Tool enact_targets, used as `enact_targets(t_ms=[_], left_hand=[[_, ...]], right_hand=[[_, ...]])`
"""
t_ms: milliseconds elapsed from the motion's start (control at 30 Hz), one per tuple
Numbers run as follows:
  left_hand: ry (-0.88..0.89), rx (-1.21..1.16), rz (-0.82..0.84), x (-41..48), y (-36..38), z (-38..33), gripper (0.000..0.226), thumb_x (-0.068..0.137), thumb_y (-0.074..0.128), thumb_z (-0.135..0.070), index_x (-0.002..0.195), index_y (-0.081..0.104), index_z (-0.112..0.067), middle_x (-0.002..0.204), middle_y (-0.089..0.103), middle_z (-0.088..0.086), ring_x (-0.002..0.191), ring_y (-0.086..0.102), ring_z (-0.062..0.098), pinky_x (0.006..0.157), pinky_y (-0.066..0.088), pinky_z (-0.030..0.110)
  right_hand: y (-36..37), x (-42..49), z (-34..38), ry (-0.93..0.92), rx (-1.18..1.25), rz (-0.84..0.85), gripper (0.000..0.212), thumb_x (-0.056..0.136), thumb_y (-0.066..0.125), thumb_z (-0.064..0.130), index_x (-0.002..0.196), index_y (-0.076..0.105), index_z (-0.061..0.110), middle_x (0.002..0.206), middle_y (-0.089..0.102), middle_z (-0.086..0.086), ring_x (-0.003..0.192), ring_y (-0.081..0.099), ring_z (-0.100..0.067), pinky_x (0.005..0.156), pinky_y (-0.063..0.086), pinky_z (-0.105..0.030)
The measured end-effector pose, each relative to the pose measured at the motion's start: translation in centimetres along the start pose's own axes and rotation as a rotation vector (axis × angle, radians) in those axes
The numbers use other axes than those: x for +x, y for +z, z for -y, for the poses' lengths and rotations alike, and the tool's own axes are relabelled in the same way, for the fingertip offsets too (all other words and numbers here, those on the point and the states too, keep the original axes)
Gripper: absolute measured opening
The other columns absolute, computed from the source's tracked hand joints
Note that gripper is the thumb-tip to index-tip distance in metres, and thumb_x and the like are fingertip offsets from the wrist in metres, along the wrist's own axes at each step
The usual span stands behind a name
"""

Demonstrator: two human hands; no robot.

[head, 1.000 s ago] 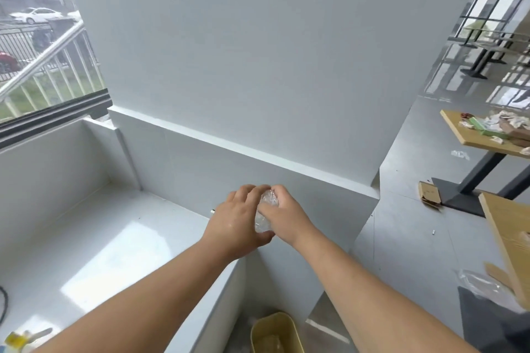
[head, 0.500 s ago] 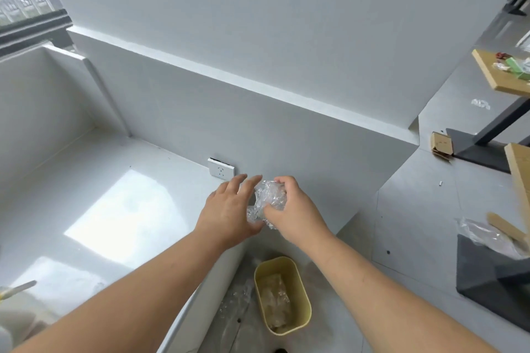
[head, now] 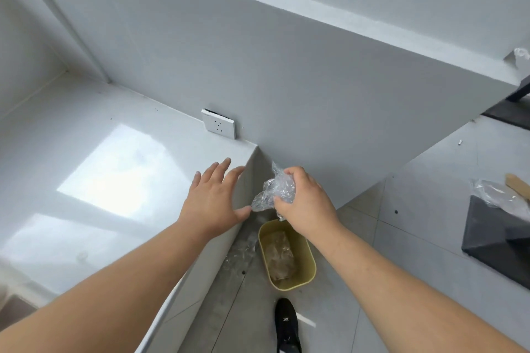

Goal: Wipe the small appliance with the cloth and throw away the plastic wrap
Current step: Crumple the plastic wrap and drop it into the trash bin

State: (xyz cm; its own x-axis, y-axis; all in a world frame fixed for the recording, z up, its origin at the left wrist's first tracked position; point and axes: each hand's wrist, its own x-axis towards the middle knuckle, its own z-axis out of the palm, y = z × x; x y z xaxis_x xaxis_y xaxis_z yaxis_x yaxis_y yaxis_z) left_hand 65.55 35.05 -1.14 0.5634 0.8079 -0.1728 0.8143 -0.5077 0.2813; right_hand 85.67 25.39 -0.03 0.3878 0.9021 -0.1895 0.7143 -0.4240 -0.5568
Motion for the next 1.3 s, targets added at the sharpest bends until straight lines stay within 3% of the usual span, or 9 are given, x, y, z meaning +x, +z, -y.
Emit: enact_targets(t_ms=[300, 533, 767, 1000, 1300], left_hand=[[0.029, 0.069, 0.052, 1.2, 4.4, 2.9, 0.091, 0.082, 0.058, -0.068, 0.160, 0.025, -0.035, 0.174, 0.013, 0.002, 0.161, 0.007, 0.028, 0.129, 0.008, 0.056], [0.072, 0.140, -0.061, 1.0, 7.2, 3.7, 0.094, 0.080, 0.049, -0.068, 0.162, 0.026, -0.027, 0.174, 0.016, 0.007, 0.160, 0.008, 0.032, 0.127, 0.010, 0.063], [0.082, 0.154, -0.160, 1.2, 8.3, 4.0, 0.083, 0.087, 0.049, -0.066, 0.159, 0.033, -0.027, 0.172, 0.023, 0.007, 0.160, 0.014, 0.032, 0.127, 0.012, 0.061], [0.088, 0.166, -0.161, 1.2, 8.4, 4.0, 0.085, 0.086, 0.050, -0.067, 0.159, 0.034, -0.024, 0.171, 0.025, 0.010, 0.158, 0.017, 0.036, 0.125, 0.015, 0.064], [0.091, 0.173, -0.158, 1.3, 8.3, 4.0, 0.085, 0.087, 0.048, -0.069, 0.159, 0.036, -0.024, 0.171, 0.025, 0.011, 0.158, 0.018, 0.037, 0.125, 0.016, 0.065]], right_hand=[[4.4, 0.9, -3.6, 0.038, -0.071, 0.106, 0.063, 0.090, 0.071, 0.038, 0.144, 0.042, 0.030, 0.146, 0.050, 0.002, 0.128, 0.052, -0.026, 0.099, 0.049, -0.040], [7.3, 1.8, -5.2, 0.045, -0.141, 0.167, 0.063, 0.090, 0.070, 0.036, 0.146, 0.042, 0.028, 0.147, 0.047, -0.001, 0.123, 0.055, -0.031, 0.097, 0.051, -0.042], [10.6, 2.4, -7.4, 0.077, -0.197, 0.245, 0.064, 0.090, 0.070, 0.035, 0.147, 0.040, 0.028, 0.147, 0.046, -0.001, 0.124, 0.053, -0.030, 0.097, 0.054, -0.046], [14.4, 2.6, -8.8, 0.104, -0.211, 0.306, 0.069, 0.089, 0.072, 0.035, 0.149, 0.039, 0.027, 0.146, 0.046, -0.003, 0.126, 0.051, -0.033, 0.103, 0.050, -0.046], [18.4, 3.2, -11.0, 0.087, -0.318, 0.357, 0.075, 0.085, 0.076, 0.041, 0.148, 0.038, 0.026, 0.145, 0.047, -0.005, 0.125, 0.051, -0.035, 0.099, 0.050, -0.048]])
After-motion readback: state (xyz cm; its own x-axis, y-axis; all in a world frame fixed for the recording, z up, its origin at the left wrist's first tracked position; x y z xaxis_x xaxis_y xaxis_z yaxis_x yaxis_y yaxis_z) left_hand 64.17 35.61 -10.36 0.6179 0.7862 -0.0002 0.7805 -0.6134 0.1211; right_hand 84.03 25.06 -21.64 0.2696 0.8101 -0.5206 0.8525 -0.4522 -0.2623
